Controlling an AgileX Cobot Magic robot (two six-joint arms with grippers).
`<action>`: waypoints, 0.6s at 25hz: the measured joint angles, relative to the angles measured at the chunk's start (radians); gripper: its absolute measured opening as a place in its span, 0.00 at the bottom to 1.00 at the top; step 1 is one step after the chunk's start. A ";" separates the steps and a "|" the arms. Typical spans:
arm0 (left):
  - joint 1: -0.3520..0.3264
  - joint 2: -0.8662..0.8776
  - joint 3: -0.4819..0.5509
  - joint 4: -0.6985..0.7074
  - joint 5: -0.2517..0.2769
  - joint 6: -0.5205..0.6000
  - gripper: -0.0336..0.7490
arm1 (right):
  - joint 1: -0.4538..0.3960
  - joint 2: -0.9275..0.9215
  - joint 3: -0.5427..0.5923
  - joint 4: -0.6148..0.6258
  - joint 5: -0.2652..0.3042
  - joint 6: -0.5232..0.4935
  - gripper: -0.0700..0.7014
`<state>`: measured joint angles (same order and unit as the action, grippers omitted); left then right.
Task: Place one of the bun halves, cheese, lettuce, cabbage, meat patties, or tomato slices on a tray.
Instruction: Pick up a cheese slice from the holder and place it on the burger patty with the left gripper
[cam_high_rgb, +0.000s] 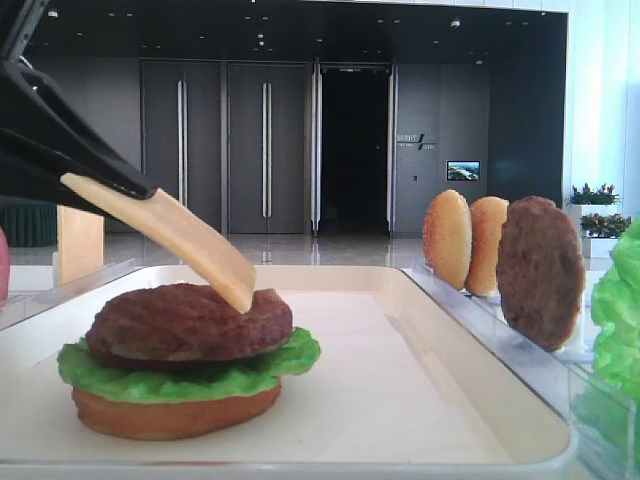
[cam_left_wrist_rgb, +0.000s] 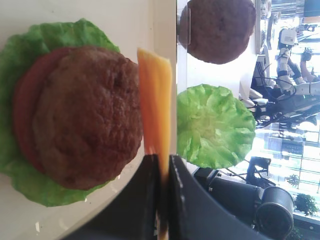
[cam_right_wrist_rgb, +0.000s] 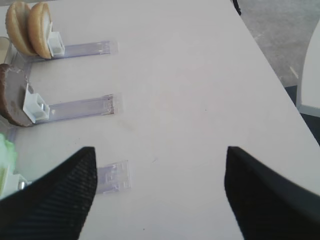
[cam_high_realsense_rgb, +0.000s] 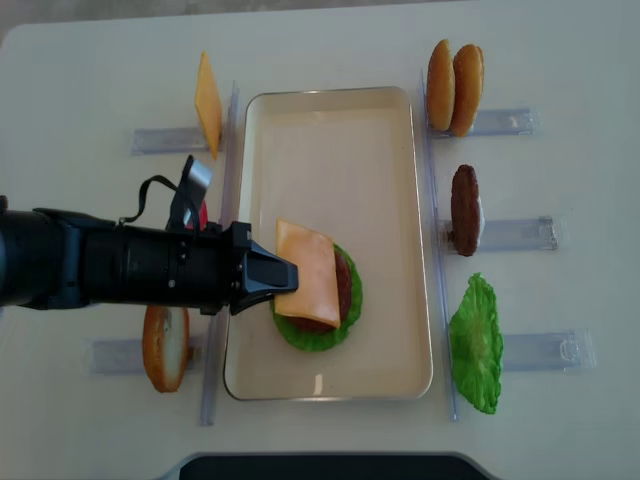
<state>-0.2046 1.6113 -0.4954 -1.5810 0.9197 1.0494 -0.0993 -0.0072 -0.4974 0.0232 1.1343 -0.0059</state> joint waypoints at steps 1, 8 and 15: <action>0.000 0.000 0.000 0.000 -0.002 0.000 0.07 | 0.000 0.000 0.000 0.000 0.000 0.000 0.78; 0.000 0.000 0.000 0.000 -0.012 0.000 0.07 | 0.000 0.000 0.000 0.000 0.000 0.006 0.78; 0.000 0.000 0.000 0.000 -0.015 0.000 0.07 | 0.000 0.000 0.000 0.000 0.000 0.006 0.78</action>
<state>-0.2046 1.6113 -0.4954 -1.5810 0.9048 1.0494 -0.0993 -0.0072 -0.4974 0.0232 1.1343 0.0000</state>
